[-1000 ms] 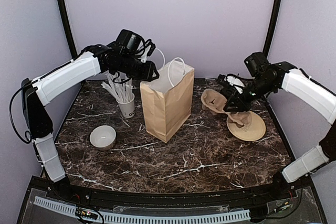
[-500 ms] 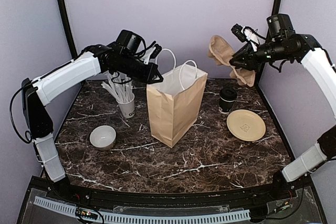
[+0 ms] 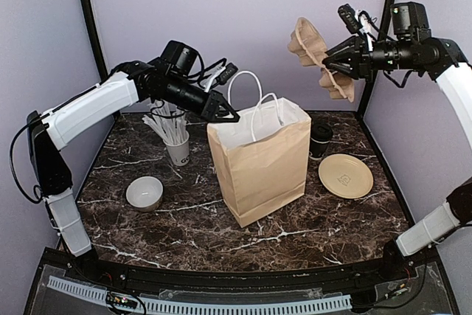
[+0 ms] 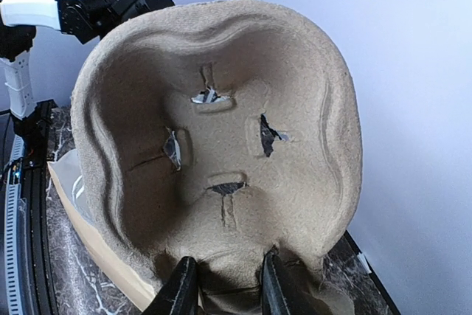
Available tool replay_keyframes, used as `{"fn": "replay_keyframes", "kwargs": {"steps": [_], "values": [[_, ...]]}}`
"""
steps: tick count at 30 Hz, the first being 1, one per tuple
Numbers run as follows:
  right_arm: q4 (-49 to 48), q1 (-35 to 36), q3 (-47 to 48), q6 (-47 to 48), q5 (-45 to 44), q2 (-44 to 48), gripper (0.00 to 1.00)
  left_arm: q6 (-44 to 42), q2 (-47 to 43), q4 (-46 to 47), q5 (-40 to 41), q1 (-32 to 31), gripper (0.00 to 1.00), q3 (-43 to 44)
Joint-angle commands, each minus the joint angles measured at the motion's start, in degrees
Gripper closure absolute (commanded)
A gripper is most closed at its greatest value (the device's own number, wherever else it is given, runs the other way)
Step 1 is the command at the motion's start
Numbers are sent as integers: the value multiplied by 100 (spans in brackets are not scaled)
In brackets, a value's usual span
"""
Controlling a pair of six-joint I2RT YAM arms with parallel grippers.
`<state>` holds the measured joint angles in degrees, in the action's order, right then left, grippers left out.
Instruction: Pack the takeout coffee
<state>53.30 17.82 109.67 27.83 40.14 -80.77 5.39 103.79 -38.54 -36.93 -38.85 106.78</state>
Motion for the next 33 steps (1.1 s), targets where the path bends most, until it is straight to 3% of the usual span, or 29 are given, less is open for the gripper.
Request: {"fn": "replay_keyframes", "kwargs": {"steps": [1,10,11,14,16,18,21,26,30,33], "values": [[-477,20,-231,-378,894,72,71,-562,19,-365,-599,-114,100,284],[-248,223,-496,59,1356,113,70,-1295,926,-1381,-412,-239,98,1231],[-175,245,-505,136,1378,119,70,-1319,968,-1392,-366,-255,95,1255],[-30,276,-550,297,1391,141,70,-1334,971,-1336,-58,-281,70,1281],[-4,274,-585,321,1391,164,70,-1312,911,-1280,261,-299,59,1328],[20,274,-614,356,1383,175,70,-1292,776,-1230,565,-299,55,1360],[117,274,-596,440,1314,177,70,-1271,360,-1235,809,-307,51,1334],[121,274,-765,470,1117,117,70,-1081,-506,-687,956,-359,47,552],[148,259,-902,511,847,98,69,-959,-659,-466,986,-355,46,238],[372,257,-747,596,642,73,63,-920,-671,-434,1079,-364,47,133]]}}
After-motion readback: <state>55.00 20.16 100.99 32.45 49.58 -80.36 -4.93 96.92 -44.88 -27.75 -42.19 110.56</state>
